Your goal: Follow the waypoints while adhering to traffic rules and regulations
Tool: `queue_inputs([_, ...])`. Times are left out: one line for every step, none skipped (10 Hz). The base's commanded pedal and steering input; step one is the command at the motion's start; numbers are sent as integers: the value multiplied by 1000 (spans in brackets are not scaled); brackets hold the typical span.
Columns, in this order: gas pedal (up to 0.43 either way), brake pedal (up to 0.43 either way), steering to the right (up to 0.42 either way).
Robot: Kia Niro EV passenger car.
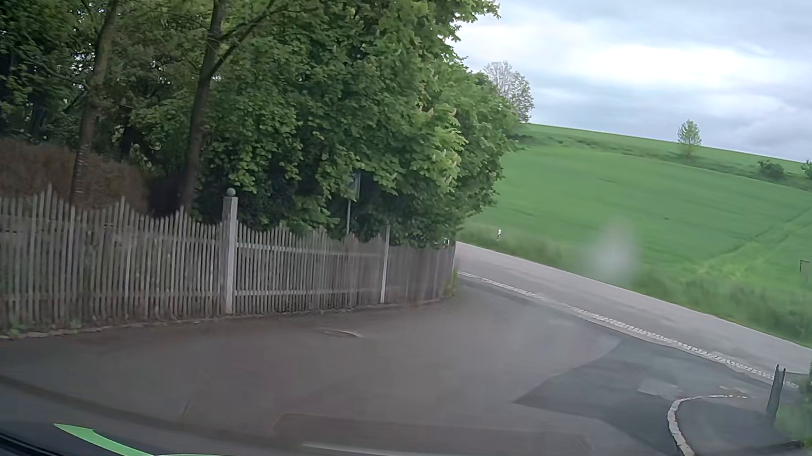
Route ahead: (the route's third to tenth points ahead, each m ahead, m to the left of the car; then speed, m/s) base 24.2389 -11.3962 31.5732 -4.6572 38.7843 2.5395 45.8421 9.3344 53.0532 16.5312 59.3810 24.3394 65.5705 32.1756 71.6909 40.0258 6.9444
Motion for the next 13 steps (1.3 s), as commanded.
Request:
queue_inputs([0, 238, 145])
queue_inputs([0, 244, 154])
queue_inputs([0, 244, 161])
queue_inputs([0, 250, 168])
queue_inputs([0, 256, 171])
queue_inputs([0, 256, 172])
queue_inputs([0, 256, 173])
queue_inputs([0, 262, 174])
queue_inputs([0, 262, 178])
queue_inputs([0, 268, 181])
queue_inputs([0, 268, 183])
queue_inputs([0, 268, 185])
queue_inputs([0, 274, 186])
